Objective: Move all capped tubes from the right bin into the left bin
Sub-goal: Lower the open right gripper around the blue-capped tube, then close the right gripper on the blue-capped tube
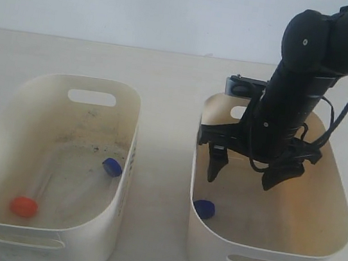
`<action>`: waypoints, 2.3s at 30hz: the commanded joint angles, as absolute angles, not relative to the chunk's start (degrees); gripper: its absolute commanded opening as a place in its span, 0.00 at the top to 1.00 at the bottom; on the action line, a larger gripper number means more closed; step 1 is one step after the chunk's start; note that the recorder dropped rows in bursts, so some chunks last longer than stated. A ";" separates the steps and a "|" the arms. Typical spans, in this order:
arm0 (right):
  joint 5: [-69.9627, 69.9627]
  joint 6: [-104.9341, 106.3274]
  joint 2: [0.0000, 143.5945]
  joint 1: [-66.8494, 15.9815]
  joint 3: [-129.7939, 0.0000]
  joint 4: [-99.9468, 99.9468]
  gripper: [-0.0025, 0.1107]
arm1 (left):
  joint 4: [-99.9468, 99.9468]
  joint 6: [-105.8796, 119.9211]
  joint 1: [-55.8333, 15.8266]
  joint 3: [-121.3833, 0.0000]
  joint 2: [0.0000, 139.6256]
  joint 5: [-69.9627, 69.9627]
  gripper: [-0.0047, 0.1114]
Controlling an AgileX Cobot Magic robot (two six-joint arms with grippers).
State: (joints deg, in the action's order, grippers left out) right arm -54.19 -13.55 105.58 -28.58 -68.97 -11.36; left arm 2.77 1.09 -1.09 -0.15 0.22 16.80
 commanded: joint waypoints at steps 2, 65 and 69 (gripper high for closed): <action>-54.21 -16.13 104.65 -28.54 -68.66 -8.72 0.26 | 3.28 0.97 -1.22 0.00 0.00 16.92 0.92; -54.53 -10.41 115.97 -28.68 -68.66 -14.65 0.50 | 3.28 0.97 -1.22 0.00 0.00 16.92 0.92; -54.53 -10.53 115.97 -28.68 -68.66 -14.52 0.68 | 3.28 0.97 -1.22 0.00 0.00 16.92 0.92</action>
State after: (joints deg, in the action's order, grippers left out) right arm -54.64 -10.14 114.73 -28.11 -69.08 -13.73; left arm 2.77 1.09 -1.09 -0.15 0.22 16.80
